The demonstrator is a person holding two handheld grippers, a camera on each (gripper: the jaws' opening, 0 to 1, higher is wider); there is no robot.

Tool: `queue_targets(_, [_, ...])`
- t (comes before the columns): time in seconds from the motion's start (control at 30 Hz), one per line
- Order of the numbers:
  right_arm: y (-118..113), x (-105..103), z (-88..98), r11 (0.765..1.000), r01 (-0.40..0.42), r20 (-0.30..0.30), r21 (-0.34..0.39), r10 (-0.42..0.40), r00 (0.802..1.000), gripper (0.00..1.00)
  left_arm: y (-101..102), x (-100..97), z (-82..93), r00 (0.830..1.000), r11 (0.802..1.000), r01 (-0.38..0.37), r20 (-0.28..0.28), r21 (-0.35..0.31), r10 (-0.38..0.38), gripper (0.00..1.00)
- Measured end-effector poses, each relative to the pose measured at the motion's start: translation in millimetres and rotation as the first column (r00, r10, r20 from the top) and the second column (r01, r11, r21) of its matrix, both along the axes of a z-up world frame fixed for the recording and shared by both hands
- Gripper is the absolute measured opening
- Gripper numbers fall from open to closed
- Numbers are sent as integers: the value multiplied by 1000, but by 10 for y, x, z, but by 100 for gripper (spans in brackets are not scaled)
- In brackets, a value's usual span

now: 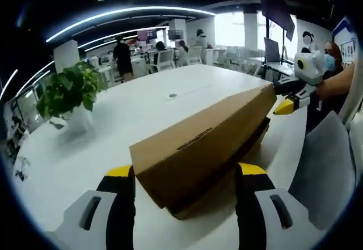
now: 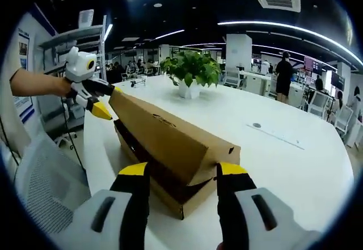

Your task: Operate the shoe box by opening the lid, removing the specified soft item, and placing it in the target area until the item is outside and the box remains undamaged.

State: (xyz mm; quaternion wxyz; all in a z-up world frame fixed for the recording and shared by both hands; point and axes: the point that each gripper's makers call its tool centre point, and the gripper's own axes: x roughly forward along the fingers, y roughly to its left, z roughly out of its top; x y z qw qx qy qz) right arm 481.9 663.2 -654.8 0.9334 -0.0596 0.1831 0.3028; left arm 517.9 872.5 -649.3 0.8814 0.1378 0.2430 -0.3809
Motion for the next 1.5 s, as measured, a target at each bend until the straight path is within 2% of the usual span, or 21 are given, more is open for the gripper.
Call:
queue_targets(0.3, [-29, 115, 155, 1000, 8, 22, 7, -8, 1000, 43, 28, 155, 145, 999, 1000, -31, 21, -1, 31, 64])
queue_targets(0.73, [-43, 283, 344, 999, 29, 44, 24, -30, 999, 44, 23, 383, 295, 996, 997, -69, 49, -13, 70, 58])
queue_targets(0.87, [-46, 319, 377, 999, 32, 43, 23, -33, 999, 44, 31, 434, 333, 995, 997, -80, 53, -10, 80, 53])
queue_targets(1.17, [16, 367, 447, 1000, 23, 46, 19, -24, 999, 50, 31, 592, 404, 993, 994, -104, 52, -37, 106, 51])
queue_targets(1.5, [5, 451, 493, 1000, 22, 51, 15, -22, 998, 51, 50, 747, 448, 990, 992, -120, 63, -42, 123, 45])
